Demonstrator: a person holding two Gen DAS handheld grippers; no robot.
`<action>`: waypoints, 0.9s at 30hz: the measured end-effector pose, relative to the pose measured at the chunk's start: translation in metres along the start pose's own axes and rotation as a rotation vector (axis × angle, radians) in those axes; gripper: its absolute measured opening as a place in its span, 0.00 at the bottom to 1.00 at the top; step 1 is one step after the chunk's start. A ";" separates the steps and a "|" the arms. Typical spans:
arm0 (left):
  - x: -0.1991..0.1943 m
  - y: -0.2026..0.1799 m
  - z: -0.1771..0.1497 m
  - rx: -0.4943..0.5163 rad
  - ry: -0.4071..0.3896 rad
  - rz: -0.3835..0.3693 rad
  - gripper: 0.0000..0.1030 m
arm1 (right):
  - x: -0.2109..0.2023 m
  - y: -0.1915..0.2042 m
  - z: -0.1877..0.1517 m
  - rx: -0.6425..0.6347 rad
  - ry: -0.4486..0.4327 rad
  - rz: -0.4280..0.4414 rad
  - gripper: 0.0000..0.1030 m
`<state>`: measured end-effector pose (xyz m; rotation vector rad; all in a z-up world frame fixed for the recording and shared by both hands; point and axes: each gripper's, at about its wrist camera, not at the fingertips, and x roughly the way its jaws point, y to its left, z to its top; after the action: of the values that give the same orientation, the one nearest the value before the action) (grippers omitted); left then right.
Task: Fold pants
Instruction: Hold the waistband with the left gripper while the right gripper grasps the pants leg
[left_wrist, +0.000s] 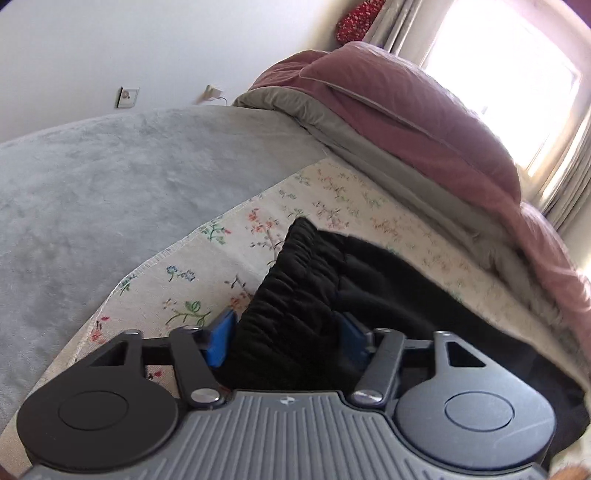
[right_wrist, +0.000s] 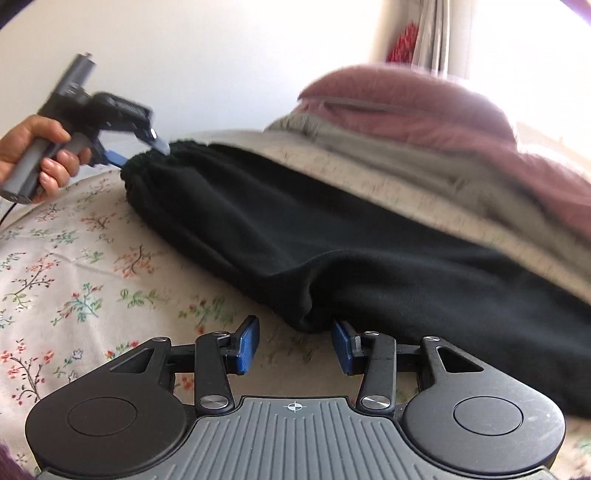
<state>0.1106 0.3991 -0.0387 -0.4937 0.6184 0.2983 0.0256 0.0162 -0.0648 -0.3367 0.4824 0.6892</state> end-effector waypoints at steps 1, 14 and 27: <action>0.003 0.002 -0.004 0.003 0.004 0.010 0.80 | -0.001 -0.001 0.000 -0.003 0.002 0.000 0.41; -0.004 0.009 -0.015 0.060 0.019 -0.007 0.75 | 0.007 -0.069 -0.004 0.298 -0.023 0.048 0.56; -0.003 0.012 -0.013 0.065 0.030 -0.028 0.76 | -0.008 -0.074 0.005 0.222 -0.102 0.041 0.73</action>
<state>0.0973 0.4021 -0.0507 -0.4447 0.6479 0.2439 0.0717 -0.0395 -0.0463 -0.0832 0.4649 0.6818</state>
